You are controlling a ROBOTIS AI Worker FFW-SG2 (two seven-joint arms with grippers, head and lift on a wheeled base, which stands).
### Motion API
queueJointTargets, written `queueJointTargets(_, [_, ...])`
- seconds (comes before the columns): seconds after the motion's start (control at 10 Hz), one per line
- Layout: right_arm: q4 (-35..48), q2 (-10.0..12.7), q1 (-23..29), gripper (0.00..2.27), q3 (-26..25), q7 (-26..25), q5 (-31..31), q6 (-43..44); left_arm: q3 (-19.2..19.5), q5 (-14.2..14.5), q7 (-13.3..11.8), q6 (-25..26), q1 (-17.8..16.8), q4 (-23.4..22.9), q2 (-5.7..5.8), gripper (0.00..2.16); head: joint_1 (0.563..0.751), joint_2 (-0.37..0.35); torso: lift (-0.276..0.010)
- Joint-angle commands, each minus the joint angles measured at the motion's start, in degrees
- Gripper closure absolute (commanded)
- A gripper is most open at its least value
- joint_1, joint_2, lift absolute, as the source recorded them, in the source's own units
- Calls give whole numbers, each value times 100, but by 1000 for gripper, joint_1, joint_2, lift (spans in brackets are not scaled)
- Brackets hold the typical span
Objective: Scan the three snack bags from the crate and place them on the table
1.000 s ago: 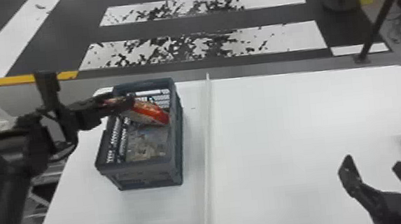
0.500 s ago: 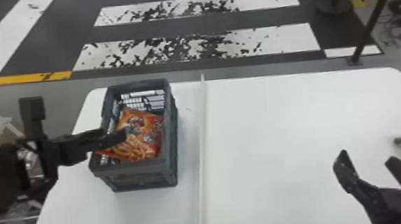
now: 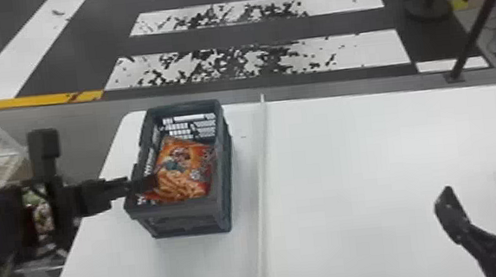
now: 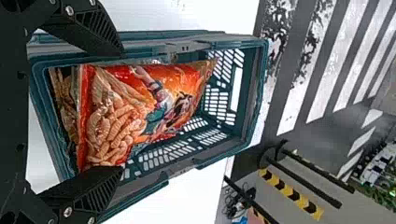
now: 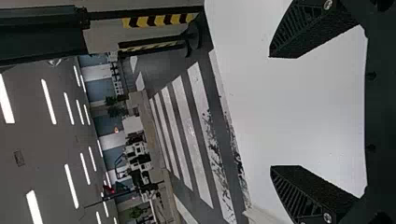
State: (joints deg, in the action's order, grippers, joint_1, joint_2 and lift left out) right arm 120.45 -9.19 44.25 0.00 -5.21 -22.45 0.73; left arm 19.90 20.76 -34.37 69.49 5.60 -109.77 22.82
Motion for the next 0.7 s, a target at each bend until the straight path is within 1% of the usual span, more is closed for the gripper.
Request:
queueJointTargets(0.0, [-4,-22,23,76,-71,3,-58,-34,-215,51,255,606,-534,-54,-84,134,695,138,-36])
queueJointTargets(0.2, [-13,-22,40,76,-124,12,-58,-34,-760,24,765,1133,-1395,219,-146,134,695,91,-36])
queueJointTargets(0.3, [-39,-22,23,76,-141,12,-66,-34,-1032,16,1020,1502,-1852,579,-172,137,695,69,-36])
queueJointTargets(0.4, [-74,-48,14,76,-194,12,-110,-16,-1270,7,1257,1713,-2248,966,-216,134,695,58,-36])
queueJointTargets(0.5, [-118,-109,-12,76,-229,12,-198,19,-1454,-125,1362,1872,-2564,1335,-330,134,695,42,-36])
queueJointTargets(0.6, [-180,-189,-39,76,-264,12,-321,54,-1639,-231,1485,1959,-2845,1695,-401,134,695,24,-36])
